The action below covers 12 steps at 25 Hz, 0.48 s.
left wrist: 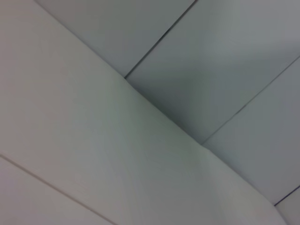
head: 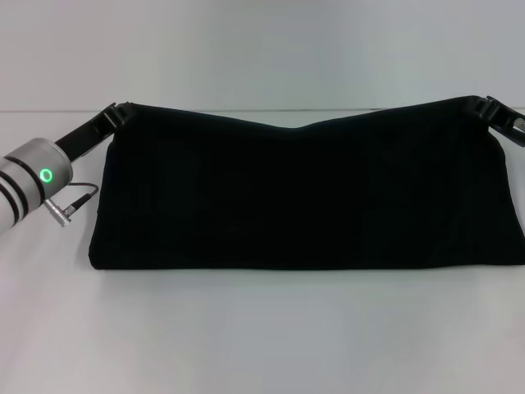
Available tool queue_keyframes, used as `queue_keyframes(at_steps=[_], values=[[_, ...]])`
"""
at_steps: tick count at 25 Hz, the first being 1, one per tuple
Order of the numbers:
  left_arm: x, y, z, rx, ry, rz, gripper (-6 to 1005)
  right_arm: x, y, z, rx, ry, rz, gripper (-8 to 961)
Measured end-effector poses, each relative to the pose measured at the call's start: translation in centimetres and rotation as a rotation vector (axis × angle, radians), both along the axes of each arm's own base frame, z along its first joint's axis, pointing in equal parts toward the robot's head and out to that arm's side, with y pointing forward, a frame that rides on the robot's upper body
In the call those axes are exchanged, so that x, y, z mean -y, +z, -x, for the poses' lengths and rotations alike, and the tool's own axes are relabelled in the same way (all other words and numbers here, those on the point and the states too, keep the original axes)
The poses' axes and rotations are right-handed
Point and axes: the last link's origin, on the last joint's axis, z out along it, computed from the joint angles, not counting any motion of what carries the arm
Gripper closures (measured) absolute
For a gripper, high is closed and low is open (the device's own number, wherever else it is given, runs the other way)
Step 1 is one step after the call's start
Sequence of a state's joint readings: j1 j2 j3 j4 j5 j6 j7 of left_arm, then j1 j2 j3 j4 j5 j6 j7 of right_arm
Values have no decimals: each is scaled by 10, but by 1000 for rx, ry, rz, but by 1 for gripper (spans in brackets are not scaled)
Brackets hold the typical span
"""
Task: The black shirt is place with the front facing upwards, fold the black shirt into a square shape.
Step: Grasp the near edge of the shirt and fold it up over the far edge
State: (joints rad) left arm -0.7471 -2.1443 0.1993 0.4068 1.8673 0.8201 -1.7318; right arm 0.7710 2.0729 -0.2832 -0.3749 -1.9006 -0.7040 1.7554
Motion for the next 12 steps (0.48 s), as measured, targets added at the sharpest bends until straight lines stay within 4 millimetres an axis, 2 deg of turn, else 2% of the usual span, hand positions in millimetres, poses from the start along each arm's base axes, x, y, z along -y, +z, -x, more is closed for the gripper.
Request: queue_keyframes(at_steps=[12], values=[[-4,-17,0,-33,65,-44,885,-1,-8,0,112,31,-82,893]])
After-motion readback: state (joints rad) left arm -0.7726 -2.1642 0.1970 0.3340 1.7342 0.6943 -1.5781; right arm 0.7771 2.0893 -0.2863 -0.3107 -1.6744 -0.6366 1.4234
